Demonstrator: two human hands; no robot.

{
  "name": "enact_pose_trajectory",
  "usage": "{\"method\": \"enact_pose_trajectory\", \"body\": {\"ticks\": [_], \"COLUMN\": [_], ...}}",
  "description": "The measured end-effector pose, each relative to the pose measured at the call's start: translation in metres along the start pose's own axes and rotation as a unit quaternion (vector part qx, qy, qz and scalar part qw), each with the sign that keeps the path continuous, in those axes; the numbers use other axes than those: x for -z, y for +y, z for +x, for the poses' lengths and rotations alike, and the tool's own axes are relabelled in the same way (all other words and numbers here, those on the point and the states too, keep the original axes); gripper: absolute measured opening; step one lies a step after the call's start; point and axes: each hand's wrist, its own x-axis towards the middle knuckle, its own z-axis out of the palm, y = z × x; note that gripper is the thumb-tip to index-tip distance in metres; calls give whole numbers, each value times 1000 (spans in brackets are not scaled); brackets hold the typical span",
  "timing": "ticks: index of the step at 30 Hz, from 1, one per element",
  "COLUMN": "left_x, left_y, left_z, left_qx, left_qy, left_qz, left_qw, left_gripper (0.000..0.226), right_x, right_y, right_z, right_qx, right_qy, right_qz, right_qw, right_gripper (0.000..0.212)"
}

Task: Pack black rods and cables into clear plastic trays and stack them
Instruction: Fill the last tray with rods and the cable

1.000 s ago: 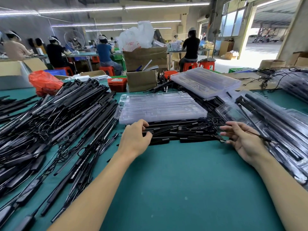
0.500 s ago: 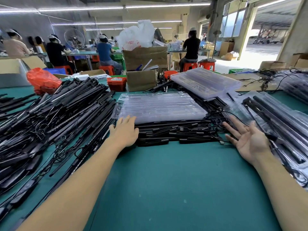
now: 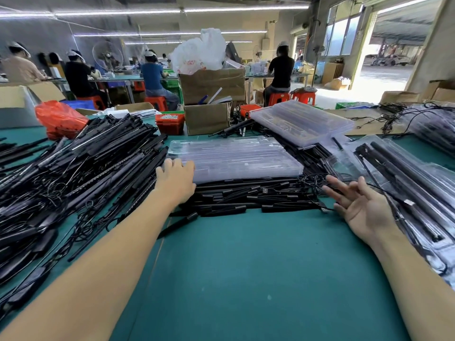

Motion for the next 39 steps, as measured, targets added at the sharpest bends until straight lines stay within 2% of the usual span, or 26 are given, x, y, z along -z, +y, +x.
{"method": "enact_pose_trajectory", "body": {"ticks": [2,5,10,14,18,21,23,25,27,28,29,31,33,34,36,39], "left_x": [3,10,22,30,36,40,43,47,51,51,50,43,33,26,13,0], "left_y": [2,8,27,47,68,74,69,59,47,41,35,24,12,6,-5,-15], "left_z": [-2,-9,-47,-95,-138,-163,-173,-178,-177,-175,-171,-158,-147,-143,-137,-135], "left_qx": [-16,-41,-89,-136,-191,-237,-285,-313,-279,-242,-196,-98,-17,20,77,103], "left_qy": [41,99,227,259,199,102,39,-49,-148,-155,-128,-28,55,78,99,128], "left_qz": [4,-67,-52,-68,-89,-103,-138,-210,-308,-353,-382,-356,-281,-267,-291,-382], "left_qw": [999,992,968,954,957,961,948,925,898,891,894,929,958,960,948,909], "left_gripper": [19,6,6,7,3,4,10,27,54,64,69,54,24,18,19,22], "right_x": [3,2,-6,-9,-16,-20,-22,-22,-18,-18,-17,-16,-14,-12,-10,-9], "right_y": [-1,0,-1,-2,-1,1,2,3,4,3,2,-2,-2,-2,-1,-2], "right_z": [-3,-4,-6,-8,-17,-22,-24,-25,-23,-24,-24,-25,-25,-24,-23,-25], "right_qx": [7,34,59,13,-62,-92,-101,-100,-96,-91,-88,-92,-112,-119,-114,-111], "right_qy": [-8,8,-16,-59,-106,-146,-150,-136,-126,-127,-128,-151,-177,-193,-222,-257], "right_qz": [33,19,-72,-58,13,77,105,90,89,89,88,93,102,95,67,45], "right_qw": [999,999,996,996,992,982,978,981,983,984,984,980,972,969,966,959], "right_gripper": [33,39,42,60,82,93,96,93,85,78,69,53,59,65,71,76]}}
